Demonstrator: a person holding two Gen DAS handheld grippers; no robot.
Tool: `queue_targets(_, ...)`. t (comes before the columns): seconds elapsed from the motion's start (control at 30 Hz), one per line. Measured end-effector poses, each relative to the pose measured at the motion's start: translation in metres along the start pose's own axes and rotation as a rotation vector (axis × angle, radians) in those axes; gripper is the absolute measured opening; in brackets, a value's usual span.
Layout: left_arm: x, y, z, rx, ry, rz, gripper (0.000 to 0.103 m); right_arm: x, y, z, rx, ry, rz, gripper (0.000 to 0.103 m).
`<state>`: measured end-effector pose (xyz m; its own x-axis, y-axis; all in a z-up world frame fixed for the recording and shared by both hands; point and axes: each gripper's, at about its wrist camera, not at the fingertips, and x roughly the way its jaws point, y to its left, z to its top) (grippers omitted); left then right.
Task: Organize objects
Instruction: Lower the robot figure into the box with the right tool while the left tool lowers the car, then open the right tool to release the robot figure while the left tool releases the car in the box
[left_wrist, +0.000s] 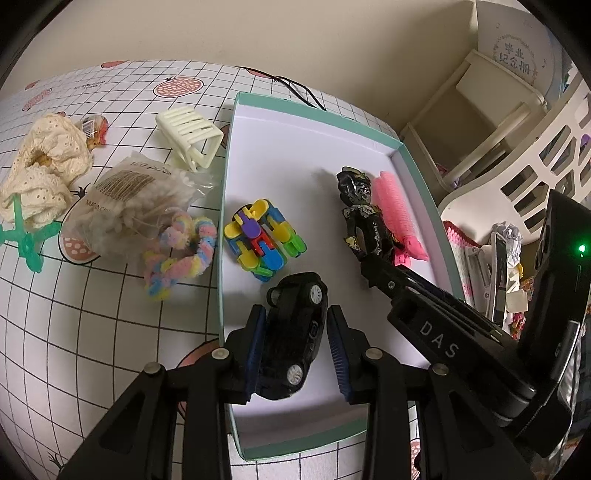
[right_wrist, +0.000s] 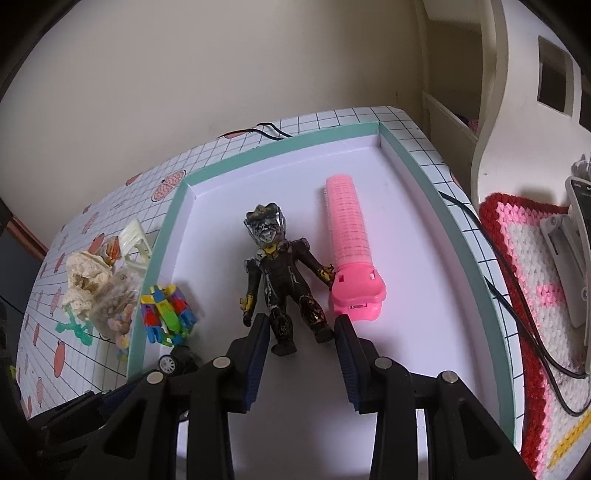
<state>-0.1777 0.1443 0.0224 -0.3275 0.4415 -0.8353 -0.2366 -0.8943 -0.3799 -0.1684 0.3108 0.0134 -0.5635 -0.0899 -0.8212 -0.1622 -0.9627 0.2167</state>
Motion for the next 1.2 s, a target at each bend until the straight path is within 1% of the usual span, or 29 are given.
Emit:
queue_targets(0.2, -0.002, -0.003, -0.001, 0.018, -0.001, 0.024, 0.035, -0.001, -0.001, -0.001, 0.002, 0.001, 0.002, 0.039)
queue_targets(0.4, -0.003, -0.004, 0.001, 0.006, 0.008, 0.018, 0.036, -0.003, -0.001, 0.001, 0.006, 0.026, 0.002, 0.039)
queue_targets(0.47, -0.005, -0.003, 0.002, 0.005, 0.010, 0.013, 0.037, -0.006, -0.001, 0.002, 0.008, 0.020, 0.003, 0.039)
queue_targets(0.53, -0.009, -0.002, 0.003, 0.001, 0.008, 0.007, 0.043, -0.008, -0.001, 0.003, 0.010, 0.020, 0.010, 0.039)
queue_targets(0.6, -0.011, -0.001, 0.004, -0.005, 0.003, 0.012, 0.045, -0.011, 0.000, 0.005, 0.008, 0.016, 0.021, 0.039)
queue_targets(0.77, -0.021, 0.001, 0.007, -0.016, -0.018, 0.000, 0.045, -0.023, 0.003, 0.012, 0.005, -0.011, 0.022, 0.039)
queue_targets(0.97, -0.035, -0.001, 0.010, 0.003, -0.072, 0.026, 0.045, -0.034, 0.002, 0.017, 0.019, -0.033, 0.029, 0.039)
queue_targets(1.07, -0.032, 0.000, 0.014, -0.014, -0.084, 0.042, 0.046, -0.034, -0.001, 0.019, 0.033, -0.028, 0.029, 0.039)
queue_targets(1.13, -0.034, 0.006, 0.014, -0.034, -0.087, 0.056, 0.050, -0.031, -0.001, 0.018, 0.034, -0.022, 0.024, 0.039)
queue_targets(1.2, -0.033, 0.011, 0.016, -0.053, -0.086, 0.067, 0.051, -0.029, -0.002, 0.017, 0.037, -0.013, 0.022, 0.039)
